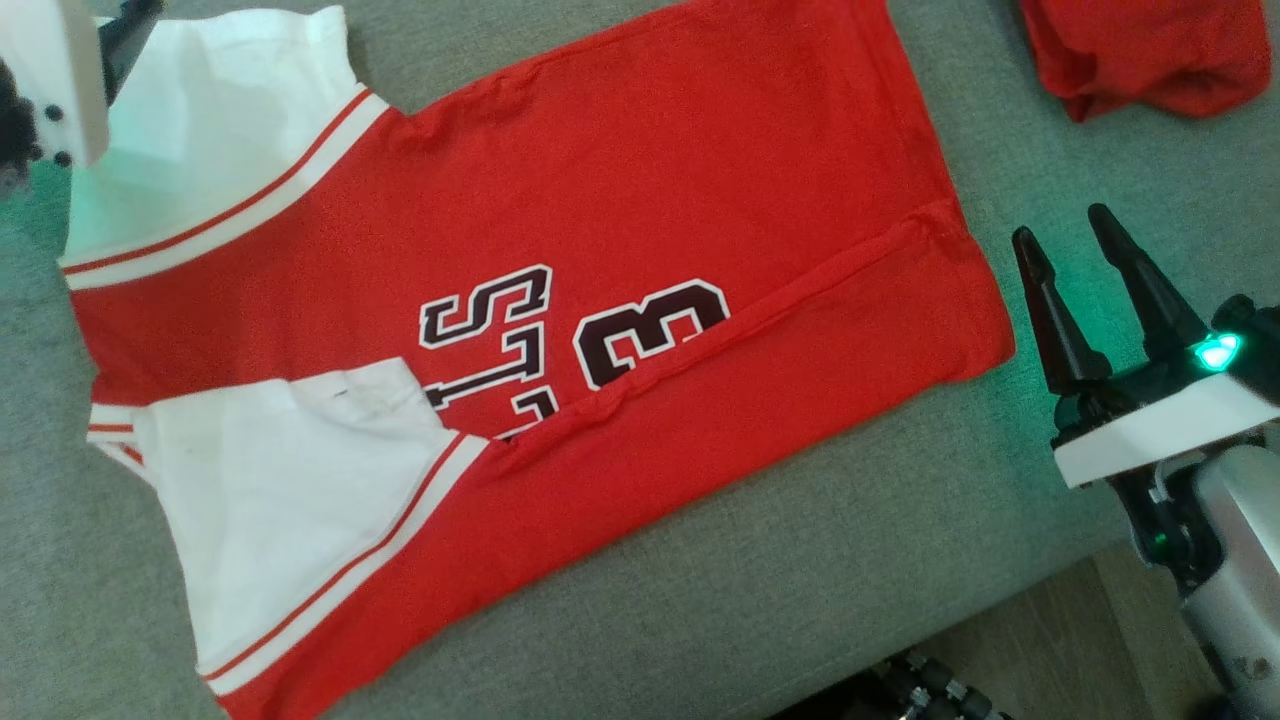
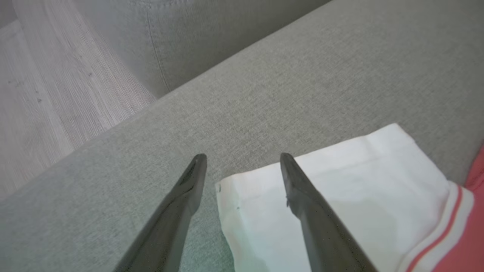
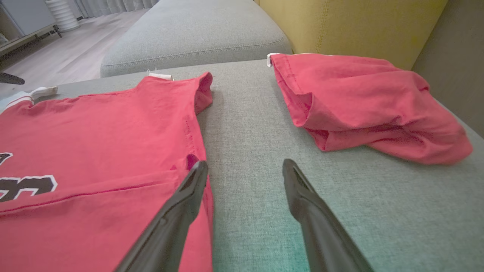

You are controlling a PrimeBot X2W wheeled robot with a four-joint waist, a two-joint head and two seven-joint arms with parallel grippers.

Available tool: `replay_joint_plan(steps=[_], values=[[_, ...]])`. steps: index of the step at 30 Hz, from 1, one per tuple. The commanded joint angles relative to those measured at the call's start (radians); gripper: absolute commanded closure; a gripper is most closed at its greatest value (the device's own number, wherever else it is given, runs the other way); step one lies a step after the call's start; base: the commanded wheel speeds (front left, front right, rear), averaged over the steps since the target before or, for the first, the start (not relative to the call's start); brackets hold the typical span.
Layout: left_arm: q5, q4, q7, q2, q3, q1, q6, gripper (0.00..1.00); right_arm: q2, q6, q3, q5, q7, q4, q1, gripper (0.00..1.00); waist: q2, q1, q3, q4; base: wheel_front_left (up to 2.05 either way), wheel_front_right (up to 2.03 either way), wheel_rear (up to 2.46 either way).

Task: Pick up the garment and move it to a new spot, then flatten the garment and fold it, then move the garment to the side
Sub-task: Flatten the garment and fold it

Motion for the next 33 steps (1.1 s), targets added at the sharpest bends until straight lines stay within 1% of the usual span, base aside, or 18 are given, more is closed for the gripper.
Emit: replay_joint_plan(steps=[1,8,12,23,24,25,26,27,30,33], values=[[-0.006,-0.023,0.01,0.061,0.049,-0.038,0.001,0.0,-0.019,0.007,0.005,0.001,-0.013,-0.014,0.01,0.0,0.0,-0.0002,0.004,-0.002,0.0,0.0,0.0],[-0.047,-0.054,0.039,0.109,0.061,-0.009,-0.003,0.0,-0.016,0.007,-0.019,-0.007,-0.014,-0.013,0.013,0.0,0.0,-0.0002,0.004,0.008,0.0,0.0,0.0],[-0.07,-0.081,0.057,0.107,0.059,0.019,0.001,0.0,-0.006,0.007,-0.028,-0.006,-0.014,-0.015,0.014,0.0,0.0,-0.0002,0.019,0.018,0.0,0.0,0.0],[-0.035,-0.097,0.03,0.102,0.031,0.027,0.007,0.0,-0.001,0.007,-0.015,-0.01,-0.014,-0.009,-0.015,0.0,0.0,-0.0002,0.054,0.012,0.0,0.0,0.0],[-0.037,-0.096,0.031,0.101,0.03,0.027,0.007,0.29,-0.002,0.007,-0.015,-0.008,-0.014,-0.008,-0.016,0.0,0.0,-0.0002,0.054,0.012,0.0,0.0,0.0],[-0.041,-0.095,0.034,0.099,0.029,0.027,0.006,0.52,-0.004,0.007,-0.017,-0.007,-0.014,-0.006,-0.016,0.0,0.0,-0.0002,0.054,0.012,0.0,0.0,0.0],[-0.048,-0.095,0.039,0.097,0.028,0.028,0.005,0.87,-0.005,0.007,-0.018,-0.007,-0.014,-0.005,-0.016,0.0,0.0,-0.0002,0.054,0.012,0.0,0.0,0.0],[-0.056,-0.096,0.045,0.096,0.028,0.03,0.004,1.0,-0.006,0.007,-0.021,-0.005,-0.014,-0.003,-0.016,0.0,0.0,-0.0002,0.052,0.013,0.0,0.0,0.0],[-0.046,-0.103,0.02,0.101,0.032,0.021,0.004,1.0,-0.013,0.007,-0.031,0.001,-0.014,-0.002,-0.019,0.0,0.0,-0.0002,0.05,0.018,0.0,0.0,0.0],[-0.037,-0.1,-0.016,0.093,0.036,0.012,0.004,1.0,-0.022,0.007,-0.047,0.019,-0.014,-0.008,-0.033,0.0,0.0,-0.0002,0.045,0.027,0.0,0.0,0.0]])
